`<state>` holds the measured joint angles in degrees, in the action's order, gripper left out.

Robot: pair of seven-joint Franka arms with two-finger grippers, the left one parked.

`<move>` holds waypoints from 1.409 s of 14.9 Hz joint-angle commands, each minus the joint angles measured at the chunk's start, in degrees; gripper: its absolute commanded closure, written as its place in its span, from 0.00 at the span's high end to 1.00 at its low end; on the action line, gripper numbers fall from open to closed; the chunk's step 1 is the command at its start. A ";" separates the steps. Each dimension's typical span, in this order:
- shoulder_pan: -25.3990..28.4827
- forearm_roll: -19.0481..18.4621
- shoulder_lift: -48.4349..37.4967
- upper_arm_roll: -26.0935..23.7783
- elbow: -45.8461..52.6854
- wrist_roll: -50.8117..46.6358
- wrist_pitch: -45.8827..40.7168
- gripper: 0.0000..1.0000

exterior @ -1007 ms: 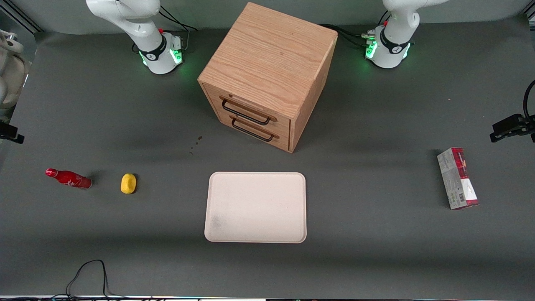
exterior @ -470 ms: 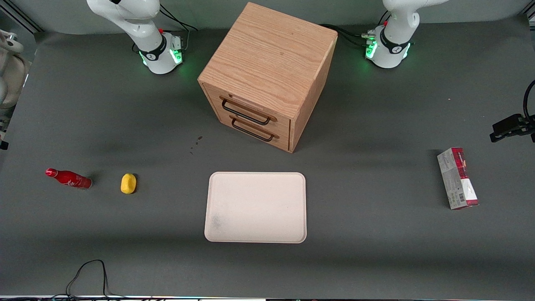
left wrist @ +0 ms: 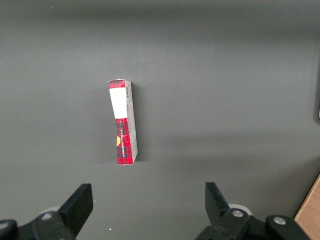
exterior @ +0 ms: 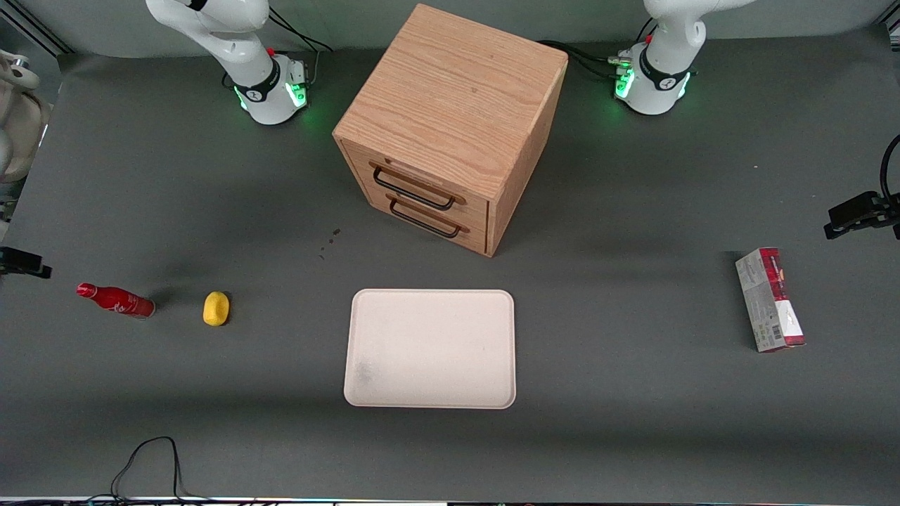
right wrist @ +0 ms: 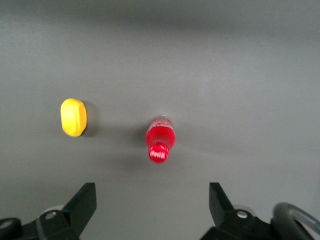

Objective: Place coke bottle on tray
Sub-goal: 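Lower the right gripper around the bottle's neck and close it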

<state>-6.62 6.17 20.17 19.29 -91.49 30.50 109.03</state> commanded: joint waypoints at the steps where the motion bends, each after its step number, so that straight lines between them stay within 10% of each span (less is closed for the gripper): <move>1: 0.99 2.09 -0.30 0.05 -6.93 1.23 7.76 1.00; 14: 1.34 1.91 5.15 0.14 -9.41 2.71 13.06 0.90; 20: 1.26 1.65 4.97 0.23 -8.79 4.74 12.88 0.03; 21: 1.17 1.65 4.97 0.23 -8.79 4.83 12.88 0.00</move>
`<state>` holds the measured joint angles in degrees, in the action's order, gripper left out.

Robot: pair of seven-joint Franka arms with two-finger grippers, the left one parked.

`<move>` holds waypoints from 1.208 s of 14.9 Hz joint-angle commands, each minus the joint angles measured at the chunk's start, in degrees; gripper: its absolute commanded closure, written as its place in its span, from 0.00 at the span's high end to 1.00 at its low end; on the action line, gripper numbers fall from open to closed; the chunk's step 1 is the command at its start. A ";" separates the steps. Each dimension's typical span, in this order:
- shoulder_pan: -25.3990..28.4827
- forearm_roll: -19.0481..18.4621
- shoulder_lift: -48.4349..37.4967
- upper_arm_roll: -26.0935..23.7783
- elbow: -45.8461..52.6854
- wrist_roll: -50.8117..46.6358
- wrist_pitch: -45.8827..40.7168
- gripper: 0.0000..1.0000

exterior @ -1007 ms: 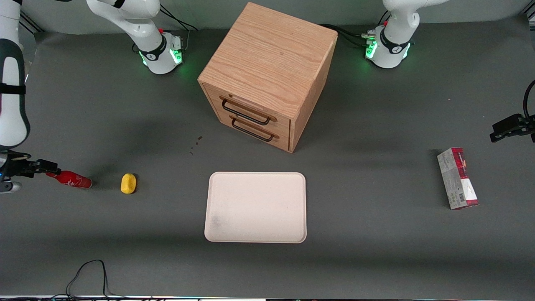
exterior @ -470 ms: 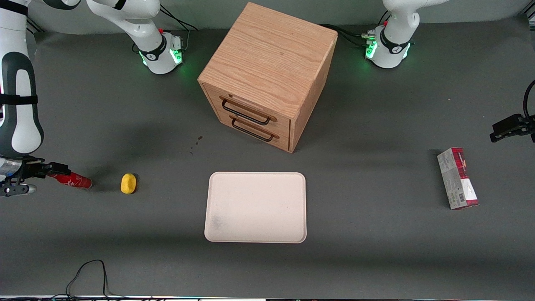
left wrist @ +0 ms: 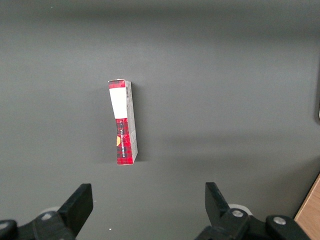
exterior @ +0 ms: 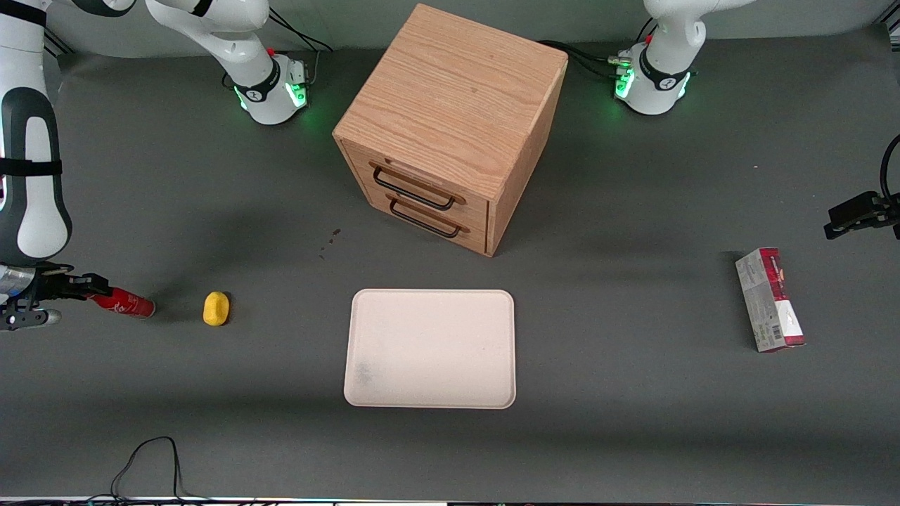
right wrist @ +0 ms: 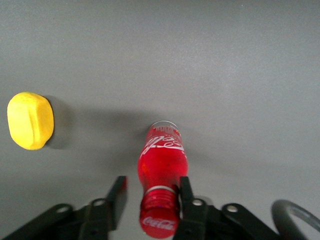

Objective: Place coke bottle on tray
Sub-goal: 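Lower the right gripper around the bottle's neck and close it, then lift the red bottle off the table with the right gripper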

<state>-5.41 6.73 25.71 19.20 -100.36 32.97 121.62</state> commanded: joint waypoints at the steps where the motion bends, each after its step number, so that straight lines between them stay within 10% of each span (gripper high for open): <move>1: -0.04 1.09 -0.57 0.40 0.08 2.45 0.29 0.00; 5: 0.13 1.00 -0.83 0.40 2.44 2.54 -0.84 0.00; 18: -0.40 -0.67 -3.56 0.66 44.62 2.46 -50.14 0.00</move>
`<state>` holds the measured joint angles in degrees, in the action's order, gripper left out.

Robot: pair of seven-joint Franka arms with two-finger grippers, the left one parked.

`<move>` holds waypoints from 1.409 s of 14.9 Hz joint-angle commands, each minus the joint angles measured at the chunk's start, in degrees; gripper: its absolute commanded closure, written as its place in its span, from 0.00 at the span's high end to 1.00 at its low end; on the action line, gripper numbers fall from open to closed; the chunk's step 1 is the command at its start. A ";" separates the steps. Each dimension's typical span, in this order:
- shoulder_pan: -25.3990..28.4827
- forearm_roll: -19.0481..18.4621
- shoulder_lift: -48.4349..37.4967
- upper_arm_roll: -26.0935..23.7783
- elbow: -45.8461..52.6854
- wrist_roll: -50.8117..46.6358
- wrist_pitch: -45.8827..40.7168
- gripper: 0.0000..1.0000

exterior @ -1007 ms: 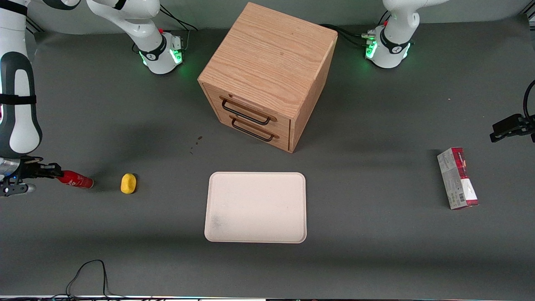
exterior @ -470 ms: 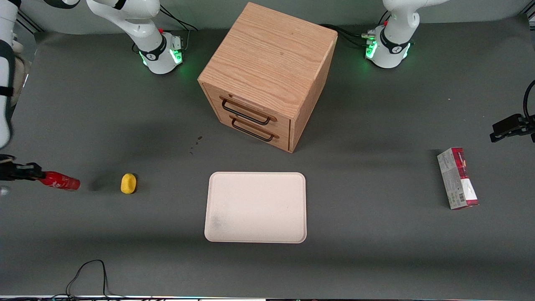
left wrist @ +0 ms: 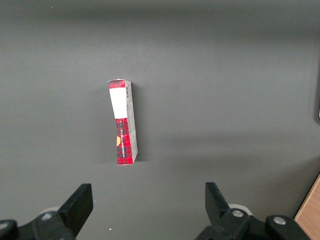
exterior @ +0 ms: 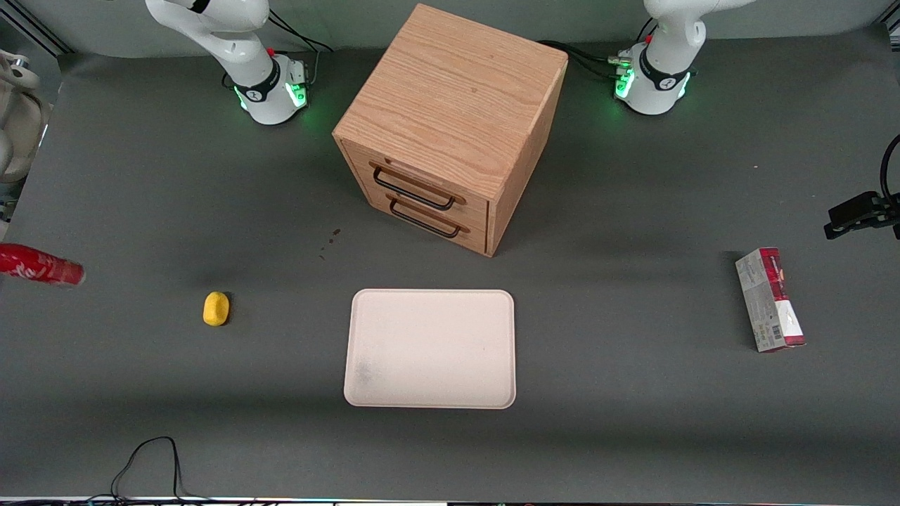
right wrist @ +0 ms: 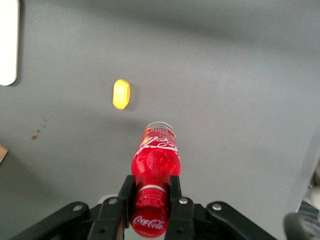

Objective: Place coke bottle on tray
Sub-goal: 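Carry the held bottle over the white tray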

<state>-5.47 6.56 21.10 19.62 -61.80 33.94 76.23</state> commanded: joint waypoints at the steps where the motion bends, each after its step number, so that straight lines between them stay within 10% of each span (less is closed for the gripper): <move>1: -0.07 -0.50 0.96 0.07 7.29 1.40 -5.82 0.00; 12: 20.75 -0.67 7.54 -12.31 11.42 -30.64 5.24 0.00; 21: 32.81 -2.34 15.02 -12.50 16.71 -47.12 9.90 0.00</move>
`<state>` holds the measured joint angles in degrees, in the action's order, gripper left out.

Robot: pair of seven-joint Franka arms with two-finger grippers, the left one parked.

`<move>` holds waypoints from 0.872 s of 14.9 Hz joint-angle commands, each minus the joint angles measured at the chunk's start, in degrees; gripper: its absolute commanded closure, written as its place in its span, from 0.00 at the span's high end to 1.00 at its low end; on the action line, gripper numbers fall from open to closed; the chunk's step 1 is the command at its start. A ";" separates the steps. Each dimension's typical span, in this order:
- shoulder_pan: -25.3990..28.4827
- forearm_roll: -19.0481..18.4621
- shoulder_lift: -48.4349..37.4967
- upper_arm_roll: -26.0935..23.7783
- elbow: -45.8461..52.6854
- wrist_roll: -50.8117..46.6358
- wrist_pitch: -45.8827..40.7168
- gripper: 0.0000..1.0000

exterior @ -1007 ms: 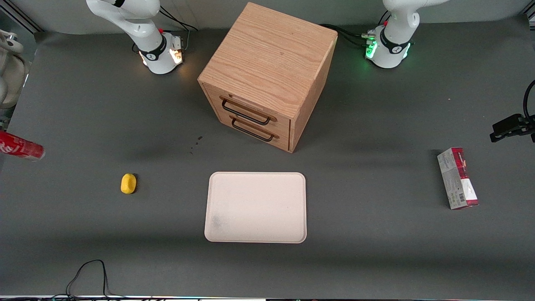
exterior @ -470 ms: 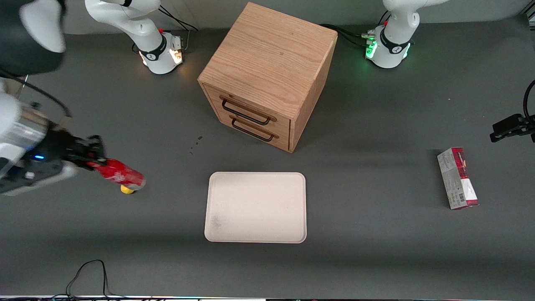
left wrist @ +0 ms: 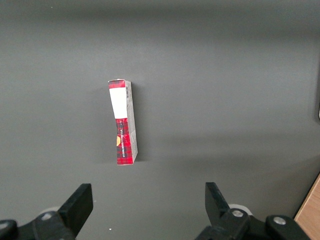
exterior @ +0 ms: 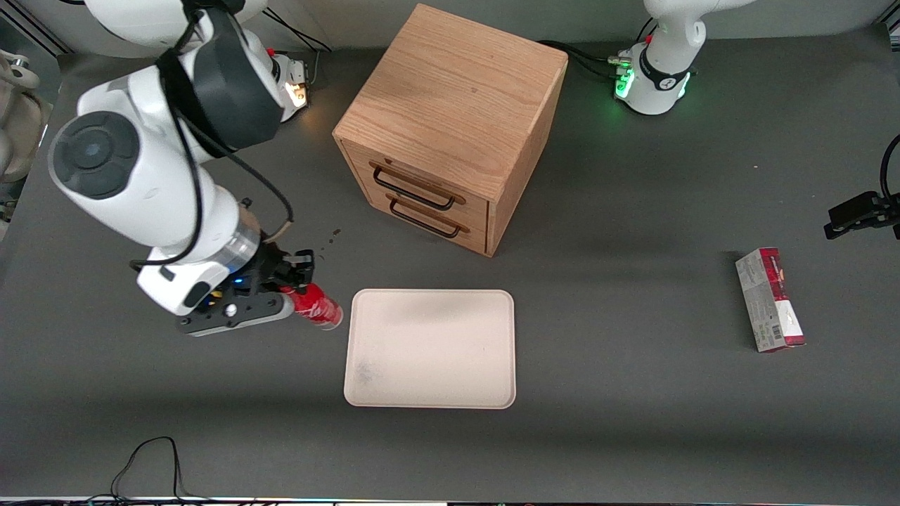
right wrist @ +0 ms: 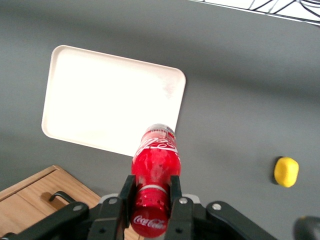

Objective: Place coke bottle on tray
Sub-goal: 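Carry the held bottle over the white tray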

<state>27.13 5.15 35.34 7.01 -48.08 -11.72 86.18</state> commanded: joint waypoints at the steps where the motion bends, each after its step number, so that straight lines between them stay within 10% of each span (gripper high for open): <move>1: 0.21 -0.84 1.22 0.11 2.90 -1.55 0.74 0.00; 13: -0.32 -0.84 19.68 -0.24 2.46 -0.85 18.31 0.00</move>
<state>27.17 5.12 53.61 7.02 -48.02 -11.89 103.65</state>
